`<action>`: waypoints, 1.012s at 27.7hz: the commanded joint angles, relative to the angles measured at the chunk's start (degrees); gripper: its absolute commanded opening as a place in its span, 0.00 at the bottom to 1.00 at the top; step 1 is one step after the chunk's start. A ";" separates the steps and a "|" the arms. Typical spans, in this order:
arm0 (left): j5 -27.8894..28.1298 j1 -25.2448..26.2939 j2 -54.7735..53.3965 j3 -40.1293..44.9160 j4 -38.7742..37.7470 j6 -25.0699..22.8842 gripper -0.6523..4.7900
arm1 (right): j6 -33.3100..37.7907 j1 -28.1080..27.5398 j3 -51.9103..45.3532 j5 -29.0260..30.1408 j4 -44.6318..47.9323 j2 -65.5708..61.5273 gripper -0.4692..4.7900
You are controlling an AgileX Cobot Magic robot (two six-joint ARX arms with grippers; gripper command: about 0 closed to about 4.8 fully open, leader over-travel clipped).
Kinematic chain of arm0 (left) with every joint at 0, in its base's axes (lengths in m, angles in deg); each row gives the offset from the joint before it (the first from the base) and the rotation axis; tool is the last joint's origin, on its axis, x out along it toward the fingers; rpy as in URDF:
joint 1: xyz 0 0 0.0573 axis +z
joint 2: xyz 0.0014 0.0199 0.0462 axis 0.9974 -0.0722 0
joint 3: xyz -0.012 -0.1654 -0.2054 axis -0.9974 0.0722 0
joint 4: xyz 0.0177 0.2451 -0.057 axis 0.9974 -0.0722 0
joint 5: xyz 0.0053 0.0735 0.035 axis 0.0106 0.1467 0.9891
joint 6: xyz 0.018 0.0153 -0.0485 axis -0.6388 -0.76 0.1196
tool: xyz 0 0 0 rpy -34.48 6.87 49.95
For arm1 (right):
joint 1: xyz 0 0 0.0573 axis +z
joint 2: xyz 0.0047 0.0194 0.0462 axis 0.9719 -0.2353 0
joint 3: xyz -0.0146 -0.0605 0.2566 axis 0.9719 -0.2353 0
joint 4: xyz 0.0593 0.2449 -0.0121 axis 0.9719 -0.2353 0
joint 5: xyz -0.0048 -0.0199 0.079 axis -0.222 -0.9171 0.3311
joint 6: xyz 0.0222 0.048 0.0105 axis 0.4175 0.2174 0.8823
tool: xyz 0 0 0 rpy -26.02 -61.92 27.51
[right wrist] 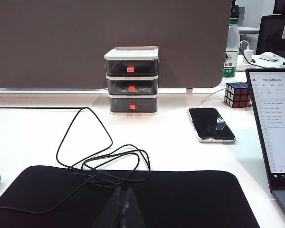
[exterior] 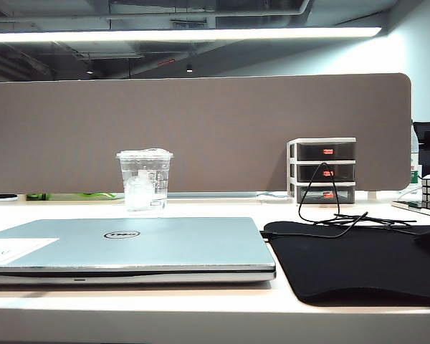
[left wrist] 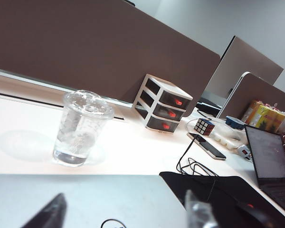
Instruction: Pick up the coffee cup and place it over the laptop.
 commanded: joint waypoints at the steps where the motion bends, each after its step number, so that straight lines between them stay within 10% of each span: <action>1: -0.07 -0.02 -0.02 -0.09 -1.20 -2.51 0.69 | 0.33 0.04 -0.28 -0.04 0.92 0.11 0.08; 18: 2.54 -0.02 -4.59 -4.70 -1.92 -7.30 0.69 | 0.33 0.04 -0.28 0.17 -2.47 0.11 0.08; 28: 2.01 0.00 -26.93 -10.23 16.22 -7.72 0.69 | 0.35 0.02 -0.28 3.02 -3.19 0.11 0.08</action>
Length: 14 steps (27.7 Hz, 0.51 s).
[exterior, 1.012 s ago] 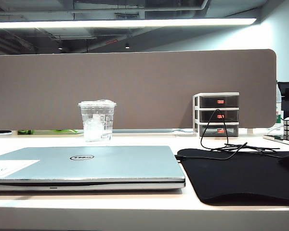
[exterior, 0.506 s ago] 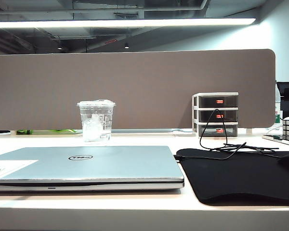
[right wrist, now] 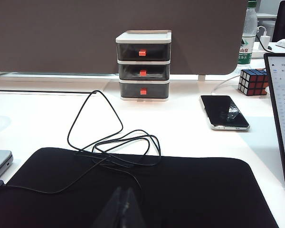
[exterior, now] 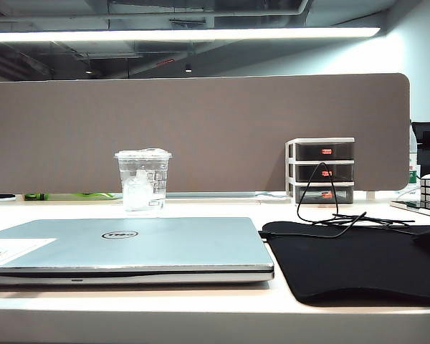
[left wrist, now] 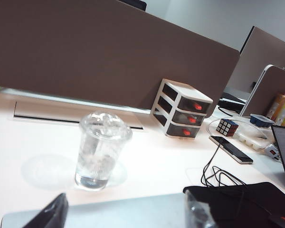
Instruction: Pick up the coffee cup and place it over the laptop.
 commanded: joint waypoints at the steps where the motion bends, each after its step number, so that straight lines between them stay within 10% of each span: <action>1: -0.57 -0.04 -6.99 -2.03 7.63 -0.61 0.69 | 0.20 0.02 -0.28 0.13 -0.24 0.11 0.08; 14: -3.08 -0.07 -34.84 -6.99 23.32 -10.97 0.69 | 0.17 0.00 -0.28 0.13 -0.74 0.11 0.08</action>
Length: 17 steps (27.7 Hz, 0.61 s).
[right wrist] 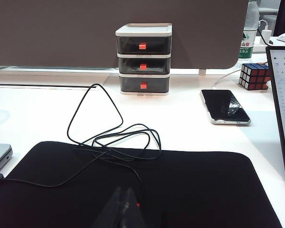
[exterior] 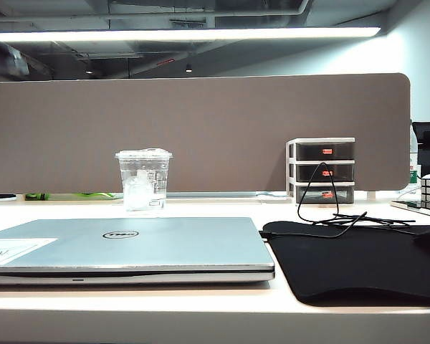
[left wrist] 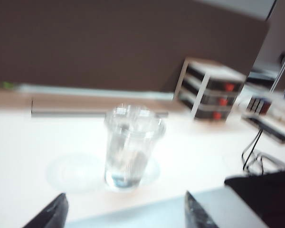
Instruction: Pick up the coffee cup and place it over the laptop.
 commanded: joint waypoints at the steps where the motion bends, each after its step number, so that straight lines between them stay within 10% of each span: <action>1: -2.80 -0.07 -6.16 -1.68 5.51 -2.54 0.69 | 0.17 0.00 -0.28 0.11 0.48 0.11 0.08; 17: -2.19 -0.07 -34.34 -13.42 19.91 -5.49 0.69 | 0.15 0.02 -0.28 0.09 -0.04 0.11 0.08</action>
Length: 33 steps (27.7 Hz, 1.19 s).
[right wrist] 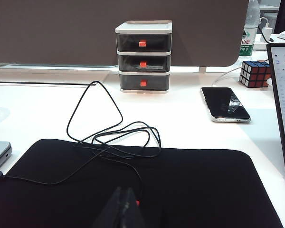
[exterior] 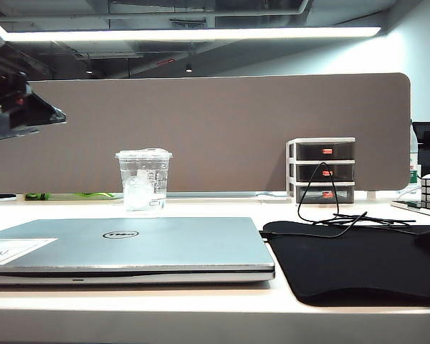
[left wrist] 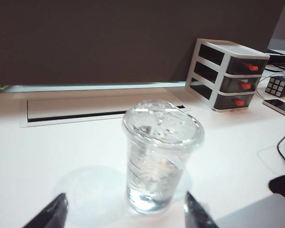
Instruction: Pick up the coffee cup and place it over the laptop.
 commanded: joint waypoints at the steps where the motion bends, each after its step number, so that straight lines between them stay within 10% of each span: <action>1: -0.02 -0.04 -2.82 -2.54 1.14 -0.02 0.69 | 0.15 0.02 -0.28 0.09 0.42 0.11 0.08; 11: -1.07 -0.39 -4.42 -4.70 4.02 -4.13 0.70 | 0.15 0.02 -0.28 0.09 0.42 0.11 0.08; 15: -6.62 -0.42 -8.79 -9.66 2.14 -6.67 1.00 | 0.13 0.04 -0.28 0.11 0.37 0.11 0.08; 33: -19.56 -0.42 -25.81 -22.91 -4.35 -10.73 1.00 | -0.26 0.02 -0.28 0.09 0.28 0.11 0.08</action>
